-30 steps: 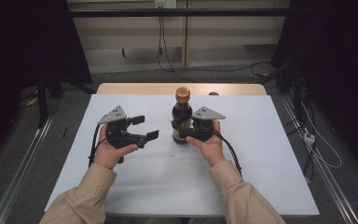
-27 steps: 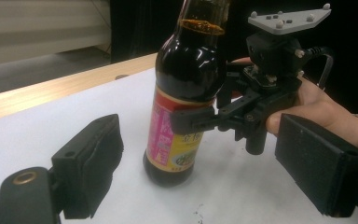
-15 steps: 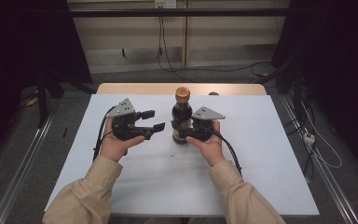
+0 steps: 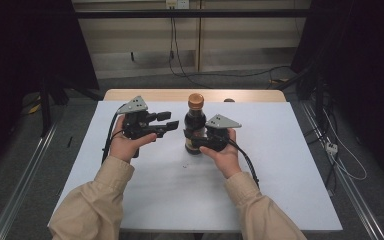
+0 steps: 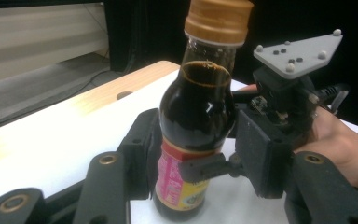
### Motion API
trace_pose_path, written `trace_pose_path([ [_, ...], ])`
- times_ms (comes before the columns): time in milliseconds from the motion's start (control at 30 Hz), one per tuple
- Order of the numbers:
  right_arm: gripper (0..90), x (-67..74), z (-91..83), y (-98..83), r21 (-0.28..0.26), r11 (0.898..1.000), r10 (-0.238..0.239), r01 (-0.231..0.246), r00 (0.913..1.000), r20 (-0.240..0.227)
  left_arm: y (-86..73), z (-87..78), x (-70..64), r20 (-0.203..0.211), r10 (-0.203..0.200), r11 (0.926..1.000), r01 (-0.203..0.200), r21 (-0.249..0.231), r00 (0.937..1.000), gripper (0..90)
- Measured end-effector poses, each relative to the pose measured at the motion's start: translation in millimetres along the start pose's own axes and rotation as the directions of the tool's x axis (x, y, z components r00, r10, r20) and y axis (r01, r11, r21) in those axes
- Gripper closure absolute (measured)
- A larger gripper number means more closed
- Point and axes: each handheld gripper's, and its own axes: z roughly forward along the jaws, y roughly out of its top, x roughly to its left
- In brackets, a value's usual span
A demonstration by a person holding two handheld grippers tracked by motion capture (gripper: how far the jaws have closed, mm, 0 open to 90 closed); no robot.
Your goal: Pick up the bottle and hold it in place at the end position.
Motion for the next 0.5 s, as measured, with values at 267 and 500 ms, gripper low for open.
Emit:
trace_pose_path([
  [267, 30.1, -0.2, 0.1, 0.0, 0.000, 1.000, 0.000, 0.000, 1.0000, 0.000, 8.4, 3.8, -1.5, 0.025, 0.004, 0.9999, -0.004, 0.012, 0.9997, 55.8],
  [500, 30.1, -0.4, -0.1, -0.1, 0.000, 1.000, 0.001, -0.001, 1.0000, -0.001, 13.7, 2.9, 1.4, 0.029, -0.016, 0.9997, 0.016, 0.019, 0.9995, 62.8],
])
